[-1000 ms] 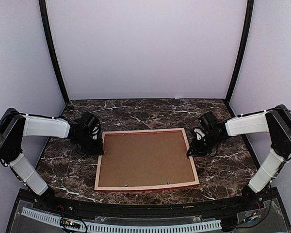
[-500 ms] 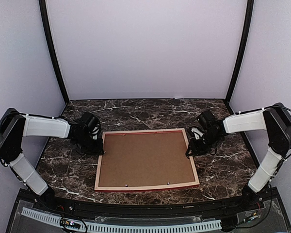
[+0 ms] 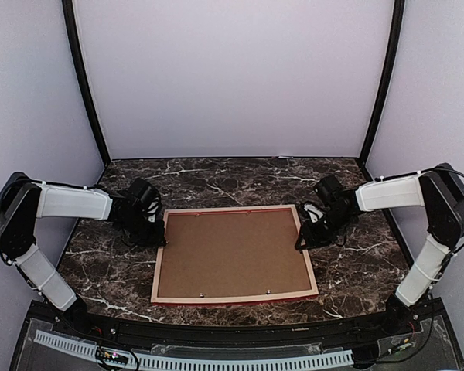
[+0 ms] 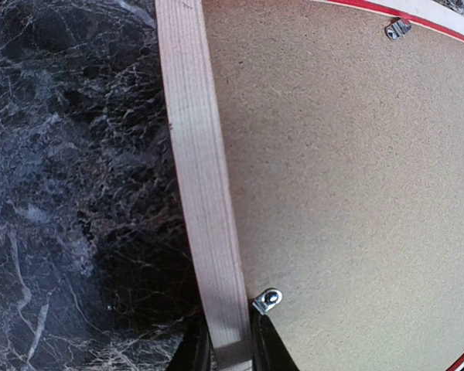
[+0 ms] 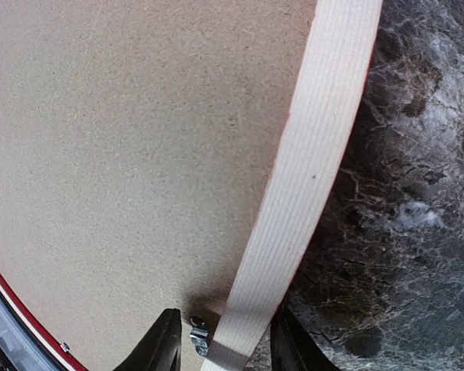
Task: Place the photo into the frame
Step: Press the fastener onto the backboard, then turn over the photo frame at the center of the board.
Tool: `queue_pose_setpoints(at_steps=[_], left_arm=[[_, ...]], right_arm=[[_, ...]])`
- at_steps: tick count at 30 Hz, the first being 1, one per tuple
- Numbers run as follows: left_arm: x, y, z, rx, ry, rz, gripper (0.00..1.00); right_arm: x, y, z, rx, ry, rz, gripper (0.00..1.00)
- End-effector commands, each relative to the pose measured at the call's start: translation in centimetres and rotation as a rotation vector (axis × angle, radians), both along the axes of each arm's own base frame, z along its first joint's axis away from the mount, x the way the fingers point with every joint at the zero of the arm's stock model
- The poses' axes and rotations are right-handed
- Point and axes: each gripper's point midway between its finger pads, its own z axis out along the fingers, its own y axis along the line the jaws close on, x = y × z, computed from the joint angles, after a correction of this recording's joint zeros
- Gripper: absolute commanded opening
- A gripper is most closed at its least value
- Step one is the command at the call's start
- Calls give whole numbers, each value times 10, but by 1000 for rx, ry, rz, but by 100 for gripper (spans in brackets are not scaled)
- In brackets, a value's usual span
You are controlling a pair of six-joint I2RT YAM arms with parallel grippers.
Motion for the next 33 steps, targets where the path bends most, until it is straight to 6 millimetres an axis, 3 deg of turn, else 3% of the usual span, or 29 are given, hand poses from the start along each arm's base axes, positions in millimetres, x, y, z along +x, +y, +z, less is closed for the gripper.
queue_pose_setpoints(at_steps=[1,5,8,15,19,24,27,30,33], left_arm=[[-27,-18,-16,-45,86,-101,17],[-25,-19,-12,-51,74,-94,21],[-22,-21,-8,-65,57,-85,31],[-12,-28,6,-113,11,-56,51],[-7,-28,14,-125,-22,-37,59],[2,-22,34,-92,-94,-34,70],[9,-23,58,-106,-159,-48,79],[10,-27,78,-140,-214,-76,95],[9,-36,106,-217,-291,-121,99]], right_arm=[[-4,14,11,79,20,15,40],[-6,9,12,57,17,2,40],[-10,-2,12,18,11,-35,43],[-23,-18,25,-14,-5,-127,59],[-36,-24,23,-44,-3,-155,61],[-57,-26,12,-88,12,-183,60],[-67,-28,2,-116,20,-193,57],[-72,-26,-5,-121,20,-193,51],[-75,-28,-11,-143,17,-204,41]])
